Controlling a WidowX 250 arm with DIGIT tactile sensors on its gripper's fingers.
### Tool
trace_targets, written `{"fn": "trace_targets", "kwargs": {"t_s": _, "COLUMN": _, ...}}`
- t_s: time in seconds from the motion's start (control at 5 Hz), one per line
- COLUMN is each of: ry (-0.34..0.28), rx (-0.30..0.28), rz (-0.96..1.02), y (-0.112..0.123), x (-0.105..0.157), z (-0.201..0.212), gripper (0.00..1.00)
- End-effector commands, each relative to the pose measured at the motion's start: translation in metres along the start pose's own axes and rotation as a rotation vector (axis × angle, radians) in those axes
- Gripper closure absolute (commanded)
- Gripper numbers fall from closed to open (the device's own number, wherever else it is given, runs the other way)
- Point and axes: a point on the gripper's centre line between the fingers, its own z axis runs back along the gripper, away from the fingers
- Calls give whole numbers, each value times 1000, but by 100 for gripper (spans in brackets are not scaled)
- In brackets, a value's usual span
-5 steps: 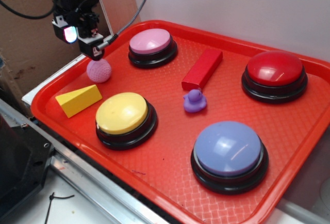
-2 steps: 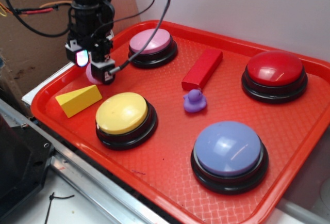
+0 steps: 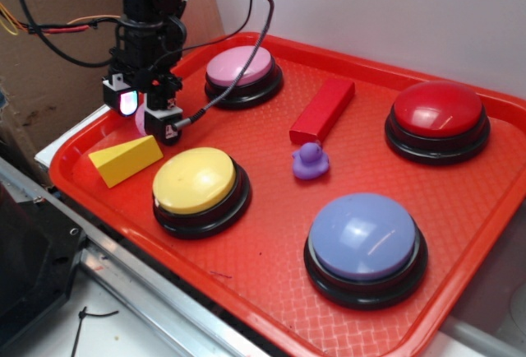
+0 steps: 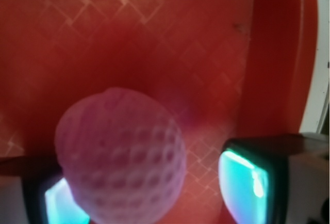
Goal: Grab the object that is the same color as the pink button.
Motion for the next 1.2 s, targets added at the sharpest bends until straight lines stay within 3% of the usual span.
{"fn": "trace_targets", "kwargs": {"t_s": 0.0, "ry": -67, "rx": 16, "rz": 7, "y": -2, "x": 0, "z": 6, "gripper": 100}}
{"fn": "trace_targets", "kwargs": {"t_s": 0.2, "ry": -82, "rx": 4, "rz": 10, "y": -3, "x": -2, "z": 13, "gripper": 100}}
{"fn": "trace_targets", "kwargs": {"t_s": 0.4, "ry": -55, "rx": -31, "rz": -16, "y": -3, "x": -18, "z": 42, "gripper": 100}}
{"fn": "trace_targets", "kwargs": {"t_s": 0.6, "ry": -114, "rx": -70, "rz": 34, "y": -10, "x": -46, "z": 87, "gripper": 100}}
{"fn": "trace_targets", "kwargs": {"t_s": 0.8, "ry": -205, "rx": -161, "rz": 62, "y": -23, "x": -80, "z": 131, "gripper": 100}}
{"fn": "trace_targets", "kwargs": {"t_s": 1.0, "ry": -274, "rx": -190, "rz": 19, "y": -33, "x": -109, "z": 176, "gripper": 100}}
